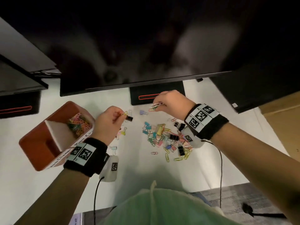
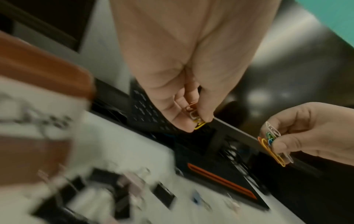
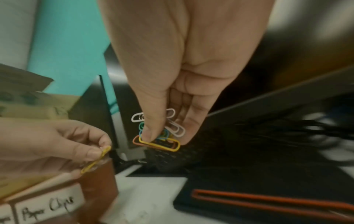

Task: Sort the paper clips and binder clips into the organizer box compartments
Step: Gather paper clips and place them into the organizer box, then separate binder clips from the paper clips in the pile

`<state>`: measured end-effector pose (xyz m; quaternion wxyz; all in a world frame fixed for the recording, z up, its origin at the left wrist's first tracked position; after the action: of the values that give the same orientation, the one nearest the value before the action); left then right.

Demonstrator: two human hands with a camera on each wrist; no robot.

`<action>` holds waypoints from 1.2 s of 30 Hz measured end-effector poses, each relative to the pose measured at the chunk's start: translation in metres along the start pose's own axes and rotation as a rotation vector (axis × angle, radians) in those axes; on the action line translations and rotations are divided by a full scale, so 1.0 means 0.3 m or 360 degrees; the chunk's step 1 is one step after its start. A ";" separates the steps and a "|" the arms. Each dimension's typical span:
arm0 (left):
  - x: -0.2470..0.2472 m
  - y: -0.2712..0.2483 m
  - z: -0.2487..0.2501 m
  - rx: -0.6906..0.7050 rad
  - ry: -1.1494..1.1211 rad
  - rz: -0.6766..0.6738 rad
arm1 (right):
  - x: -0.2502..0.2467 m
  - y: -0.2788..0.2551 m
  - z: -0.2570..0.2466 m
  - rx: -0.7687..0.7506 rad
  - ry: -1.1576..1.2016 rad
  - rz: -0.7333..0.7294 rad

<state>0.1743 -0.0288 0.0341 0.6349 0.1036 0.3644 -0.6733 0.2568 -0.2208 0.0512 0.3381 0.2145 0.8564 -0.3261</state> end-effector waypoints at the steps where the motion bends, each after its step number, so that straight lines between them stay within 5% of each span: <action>1: -0.068 -0.028 -0.030 -0.0031 0.0042 0.0062 | 0.004 0.041 -0.077 -0.0059 -0.0004 0.0004; 8: -0.412 -0.176 -0.346 -0.0439 0.0124 0.0312 | 0.175 0.403 -0.625 -0.0292 0.0043 -0.0029; 12: -0.401 -0.165 -0.424 -0.0482 -0.0029 0.0046 | 0.316 0.541 -0.707 -0.0082 0.0113 -0.0153; 16: -0.434 -0.174 -0.424 -0.0409 0.0011 0.0082 | 0.338 0.525 -0.689 -0.0126 0.0321 -0.0084; 21: -0.357 -0.170 -0.301 0.0036 -0.0040 0.0022 | 0.271 0.343 -0.526 -0.0248 0.0453 0.0158; 26: -0.107 -0.093 -0.138 0.0298 -0.0073 -0.0332 | 0.218 0.106 -0.119 0.0190 0.0246 0.0385; 30: 0.135 -0.030 -0.034 0.0351 0.0113 -0.0632 | 0.195 -0.051 0.149 0.0666 0.0051 0.0166; 36: 0.405 0.049 0.052 0.0313 0.0503 -0.0896 | 0.248 -0.126 0.286 0.0723 0.0104 -0.0294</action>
<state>0.1720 -0.1322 -0.0333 0.3467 0.1627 0.4059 -0.8298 0.2215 -0.2965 -0.0346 0.2220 0.2162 0.7875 -0.5328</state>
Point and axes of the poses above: each hand's wrist, its own y-axis towards the middle knuckle, its own x-axis out of the palm, z = x × y, the point moved 6 cm from there along y, towards the middle knuckle, and after that the axes turned 12 degrees about -z, right-handed, at the moved point
